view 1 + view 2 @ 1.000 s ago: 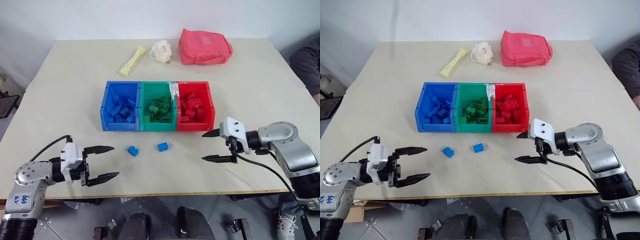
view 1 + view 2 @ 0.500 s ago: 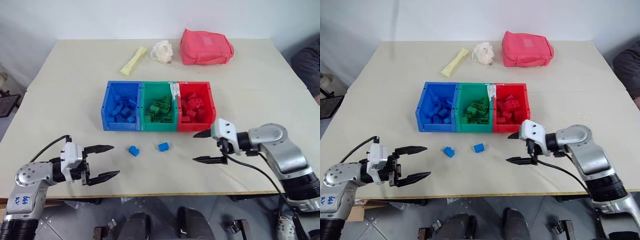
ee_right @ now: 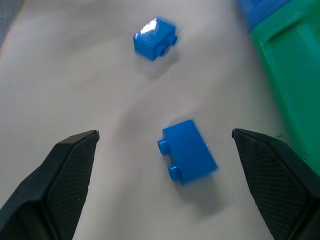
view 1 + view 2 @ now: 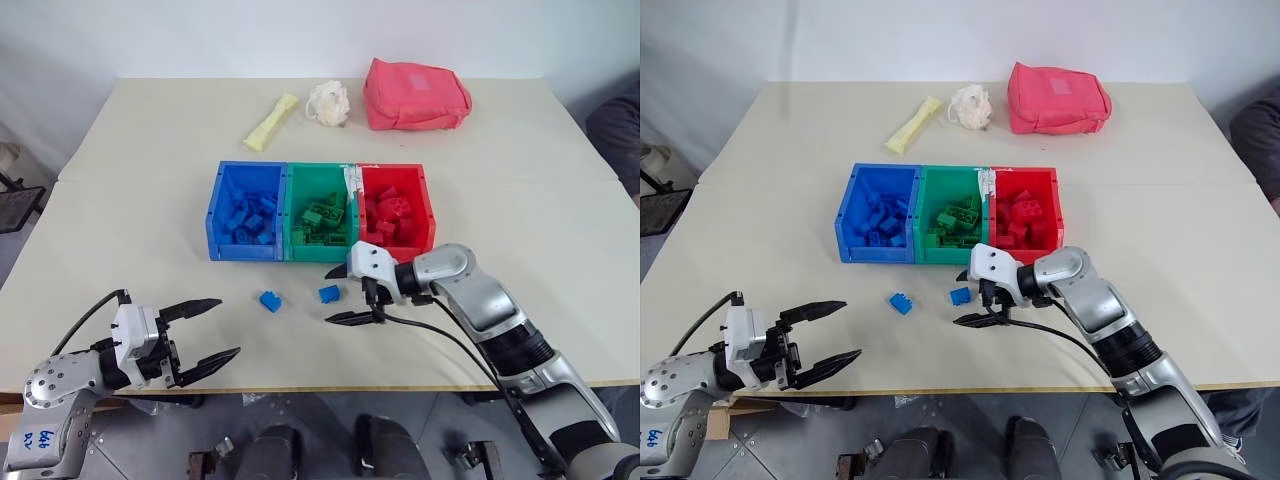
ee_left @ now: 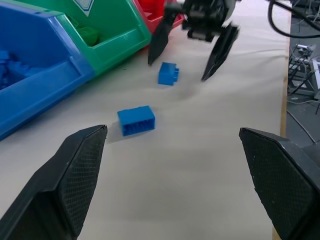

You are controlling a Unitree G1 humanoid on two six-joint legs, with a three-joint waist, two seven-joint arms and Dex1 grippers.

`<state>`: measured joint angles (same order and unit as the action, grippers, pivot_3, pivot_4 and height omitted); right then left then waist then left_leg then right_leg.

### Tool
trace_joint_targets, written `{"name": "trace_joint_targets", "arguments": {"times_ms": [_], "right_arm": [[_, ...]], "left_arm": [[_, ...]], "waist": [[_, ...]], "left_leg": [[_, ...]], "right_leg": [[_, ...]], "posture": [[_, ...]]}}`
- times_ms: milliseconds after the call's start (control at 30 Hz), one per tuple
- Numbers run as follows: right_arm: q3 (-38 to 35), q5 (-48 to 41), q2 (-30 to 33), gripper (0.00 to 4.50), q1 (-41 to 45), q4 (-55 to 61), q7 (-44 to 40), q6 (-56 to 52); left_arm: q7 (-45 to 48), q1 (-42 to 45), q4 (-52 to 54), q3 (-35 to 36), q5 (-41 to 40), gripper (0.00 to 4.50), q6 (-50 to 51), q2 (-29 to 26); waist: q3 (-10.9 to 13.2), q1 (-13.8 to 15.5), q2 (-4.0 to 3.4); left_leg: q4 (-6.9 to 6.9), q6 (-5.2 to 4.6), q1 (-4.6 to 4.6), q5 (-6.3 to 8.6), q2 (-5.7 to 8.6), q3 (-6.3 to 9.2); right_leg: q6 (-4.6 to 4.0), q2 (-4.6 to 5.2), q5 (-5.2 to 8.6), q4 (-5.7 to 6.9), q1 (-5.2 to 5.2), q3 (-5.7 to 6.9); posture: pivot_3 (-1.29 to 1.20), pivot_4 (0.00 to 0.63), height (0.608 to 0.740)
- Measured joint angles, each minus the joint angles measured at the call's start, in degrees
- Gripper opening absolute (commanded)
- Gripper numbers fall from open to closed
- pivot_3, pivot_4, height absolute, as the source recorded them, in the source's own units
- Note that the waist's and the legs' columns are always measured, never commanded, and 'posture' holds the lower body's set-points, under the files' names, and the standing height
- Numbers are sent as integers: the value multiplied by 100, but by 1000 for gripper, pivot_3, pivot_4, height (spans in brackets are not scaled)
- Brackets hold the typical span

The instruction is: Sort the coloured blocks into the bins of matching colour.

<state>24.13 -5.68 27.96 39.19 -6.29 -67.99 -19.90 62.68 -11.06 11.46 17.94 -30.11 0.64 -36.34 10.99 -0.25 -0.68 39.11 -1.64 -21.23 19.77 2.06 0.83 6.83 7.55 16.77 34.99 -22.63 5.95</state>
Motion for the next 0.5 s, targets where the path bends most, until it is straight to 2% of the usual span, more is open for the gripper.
{"name": "trace_joint_targets", "arguments": {"times_ms": [200, 233, 500], "right_arm": [[32, 49, -136, 1090, 25, -92, -21, 123], [31, 49, -138, 848, 25, -86, -27, 130], [-151, -158, -209, 843, 80, 106, -24, 83]], "left_arm": [[-78, -156, 155, 64, -49, 4500, 1, 0], [-97, -176, 160, 99, -56, 4500, 1, 0], [-655, -479, 542, 457, -211, 4500, 32, 246]], "waist": [[0, 0, 0], [0, -1, 0], [0, 1, 0]], "left_leg": [[0, 0, 0, 0, 0, 0], [0, 0, 0, 0, 0, 0], [0, 0, -1, 0, -1, 0]], "right_leg": [[0, 1, 0, 0, 0, -1], [0, 0, 0, 0, 0, -1], [0, 2, 0, -2, 0, -2]], "posture": [[0, 150, 740], [0, 150, 740], [0, 150, 740]]}}
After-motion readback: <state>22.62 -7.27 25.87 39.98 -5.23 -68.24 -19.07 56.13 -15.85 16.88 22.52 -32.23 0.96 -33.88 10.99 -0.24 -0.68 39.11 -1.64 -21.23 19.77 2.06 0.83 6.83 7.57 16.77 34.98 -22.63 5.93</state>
